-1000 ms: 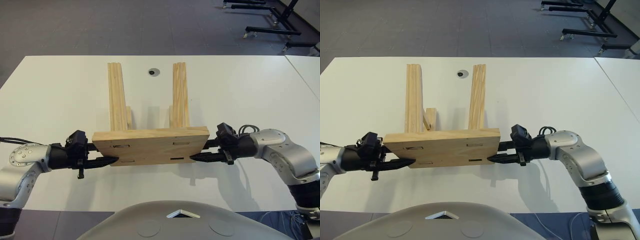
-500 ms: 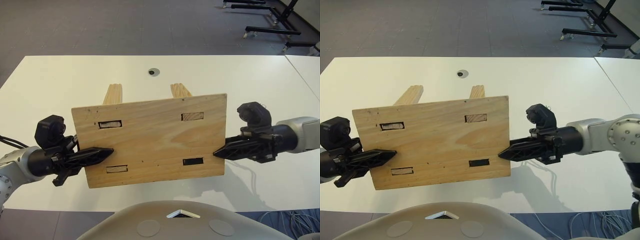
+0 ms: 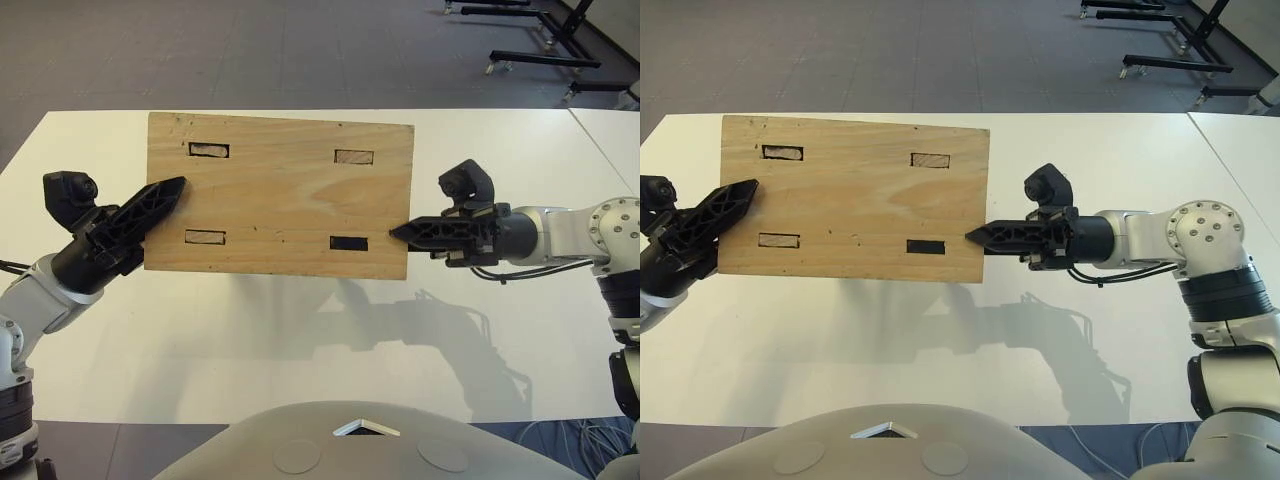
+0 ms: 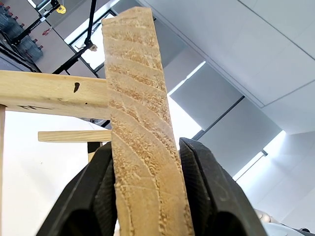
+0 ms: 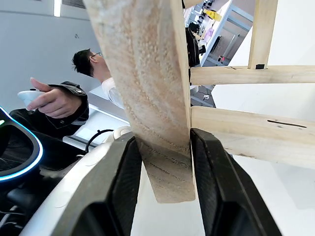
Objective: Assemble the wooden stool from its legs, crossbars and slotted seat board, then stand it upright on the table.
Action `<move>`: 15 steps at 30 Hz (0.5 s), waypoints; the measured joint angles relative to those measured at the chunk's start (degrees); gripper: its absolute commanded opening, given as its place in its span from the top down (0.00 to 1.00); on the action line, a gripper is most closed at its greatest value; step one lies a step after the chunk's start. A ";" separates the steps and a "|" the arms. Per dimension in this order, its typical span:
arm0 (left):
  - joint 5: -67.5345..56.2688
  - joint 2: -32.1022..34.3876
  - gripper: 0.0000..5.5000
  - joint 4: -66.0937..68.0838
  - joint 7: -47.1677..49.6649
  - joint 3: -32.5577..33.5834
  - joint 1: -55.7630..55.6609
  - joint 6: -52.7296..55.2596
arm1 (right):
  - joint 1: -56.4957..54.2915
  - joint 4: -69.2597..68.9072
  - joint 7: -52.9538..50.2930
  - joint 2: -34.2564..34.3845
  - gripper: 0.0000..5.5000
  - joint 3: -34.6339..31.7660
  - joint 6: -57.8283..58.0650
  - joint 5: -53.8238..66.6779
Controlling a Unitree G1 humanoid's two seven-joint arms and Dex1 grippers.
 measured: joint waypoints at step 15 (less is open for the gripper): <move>-6.06 -6.67 0.46 0.55 7.26 4.10 0.30 3.46 | -9.24 5.94 21.40 -12.75 0.74 16.40 10.77 -2.00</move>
